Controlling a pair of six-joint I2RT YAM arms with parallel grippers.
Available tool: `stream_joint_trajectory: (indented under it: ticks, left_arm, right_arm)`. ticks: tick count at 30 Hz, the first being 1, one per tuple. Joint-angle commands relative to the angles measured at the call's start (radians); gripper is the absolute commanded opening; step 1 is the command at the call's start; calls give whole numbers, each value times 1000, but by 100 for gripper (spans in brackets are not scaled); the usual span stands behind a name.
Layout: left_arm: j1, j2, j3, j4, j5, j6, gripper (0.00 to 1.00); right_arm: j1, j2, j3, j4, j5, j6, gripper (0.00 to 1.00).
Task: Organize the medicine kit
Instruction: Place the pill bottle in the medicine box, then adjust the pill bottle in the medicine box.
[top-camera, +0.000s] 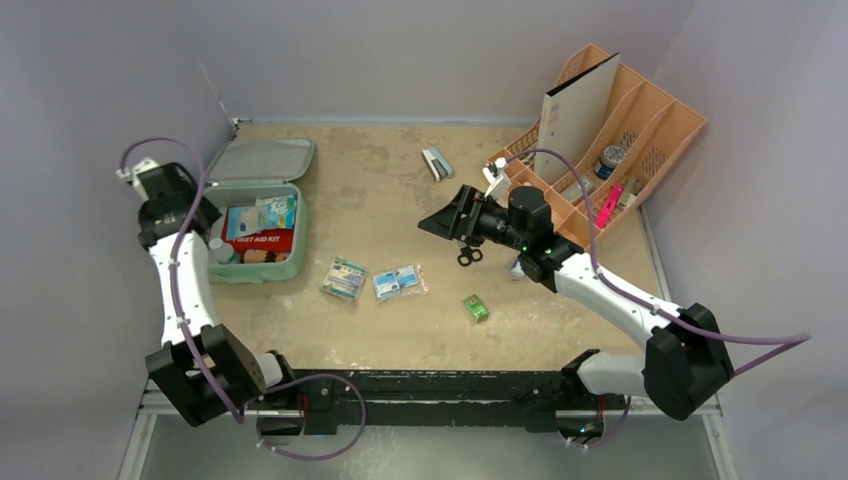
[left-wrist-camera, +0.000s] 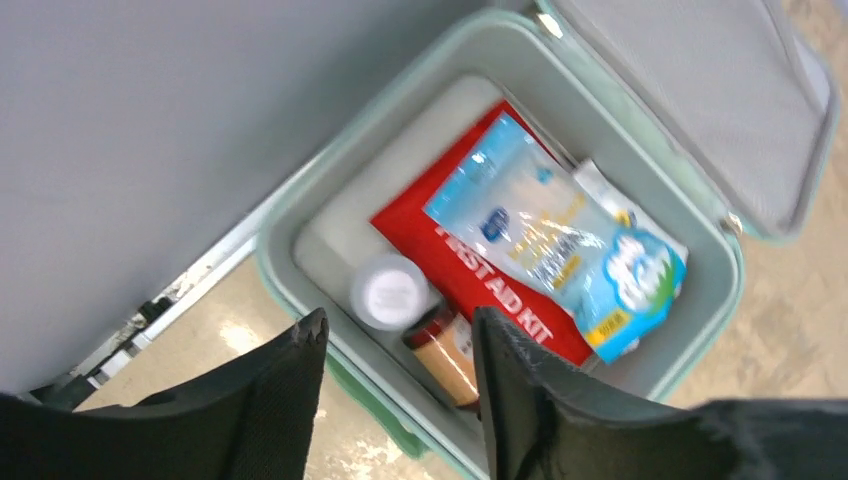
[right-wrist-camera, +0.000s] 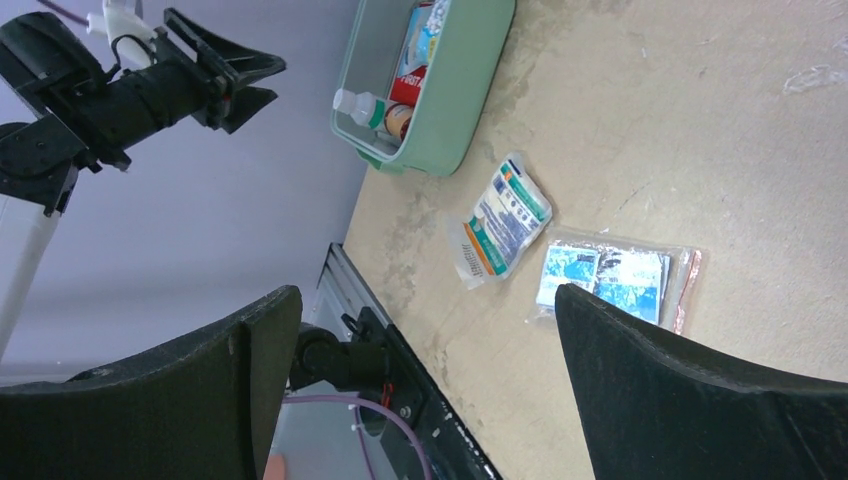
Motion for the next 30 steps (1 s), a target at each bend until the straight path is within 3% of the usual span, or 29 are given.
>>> stream_joint_trajectory:
  ticks: [1, 7, 11, 16, 30]
  left_arm:
    - [145, 34, 61, 33, 138, -119, 50]
    - [165, 76, 30, 69, 113, -158, 46]
    - [185, 123, 39, 85, 102, -149, 34]
    - [195, 176, 51, 93, 78, -141, 26]
    - [194, 236, 10, 105, 180, -118, 19]
  right_arm:
    - [-3, -49, 26, 2, 16, -29, 99]
    - [-3, -70, 27, -6, 40, -47, 99]
    - [-3, -69, 29, -8, 37, -50, 99]
    - [-3, -62, 34, -16, 31, -51, 99]
    - [-4, -29, 70, -26, 20, -60, 99]
